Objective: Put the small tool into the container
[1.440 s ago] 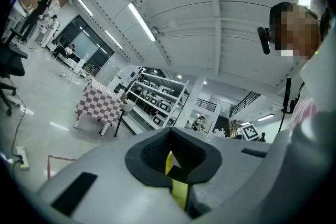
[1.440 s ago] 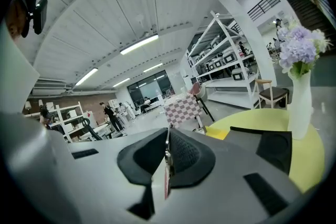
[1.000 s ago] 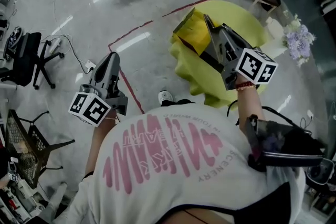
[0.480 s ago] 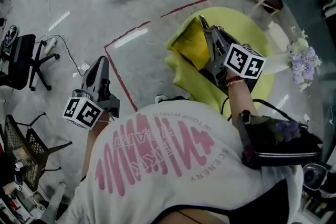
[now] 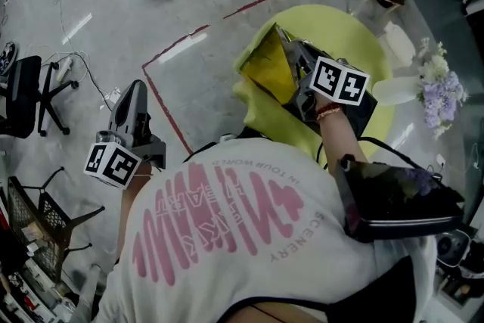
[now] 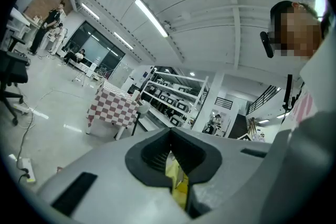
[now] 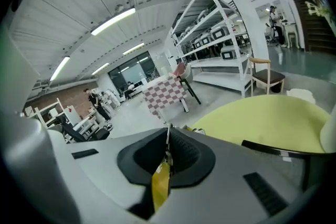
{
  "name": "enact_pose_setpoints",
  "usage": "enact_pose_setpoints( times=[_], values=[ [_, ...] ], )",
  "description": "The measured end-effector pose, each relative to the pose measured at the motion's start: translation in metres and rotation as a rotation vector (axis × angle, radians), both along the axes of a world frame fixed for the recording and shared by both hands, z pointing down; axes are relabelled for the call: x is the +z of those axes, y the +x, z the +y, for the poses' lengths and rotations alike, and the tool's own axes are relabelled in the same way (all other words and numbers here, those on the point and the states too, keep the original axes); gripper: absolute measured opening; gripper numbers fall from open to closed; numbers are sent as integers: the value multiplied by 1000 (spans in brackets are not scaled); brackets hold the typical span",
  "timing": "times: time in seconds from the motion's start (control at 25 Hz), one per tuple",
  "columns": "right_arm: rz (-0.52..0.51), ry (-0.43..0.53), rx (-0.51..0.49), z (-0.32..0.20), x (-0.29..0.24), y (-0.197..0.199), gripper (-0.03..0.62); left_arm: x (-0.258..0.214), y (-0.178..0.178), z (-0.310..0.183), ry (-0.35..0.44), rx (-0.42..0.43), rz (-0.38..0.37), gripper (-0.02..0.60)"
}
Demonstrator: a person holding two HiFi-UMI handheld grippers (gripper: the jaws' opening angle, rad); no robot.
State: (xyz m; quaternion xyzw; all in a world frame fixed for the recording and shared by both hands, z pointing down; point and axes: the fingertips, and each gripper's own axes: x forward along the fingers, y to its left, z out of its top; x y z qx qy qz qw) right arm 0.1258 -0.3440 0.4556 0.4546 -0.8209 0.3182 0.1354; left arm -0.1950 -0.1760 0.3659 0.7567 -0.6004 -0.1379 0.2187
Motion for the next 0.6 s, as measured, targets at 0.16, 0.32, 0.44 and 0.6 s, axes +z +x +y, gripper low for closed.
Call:
enact_pose_setpoints(
  times=[0.16,0.32,0.44,0.6],
  values=[
    [36,-35,13,-4,14,2,14,7,0,-6,-8,4,7,8],
    [65,-72,17,-7,25,1,14,11,1,-10,-16,4,14,8],
    [72,-95,25,-8,32,-1,14,14,1,-11,-30,8,19,8],
    [68,-117,34,-13,43,-5,14,23,-2,-12,-48,2,17,8]
  ],
)
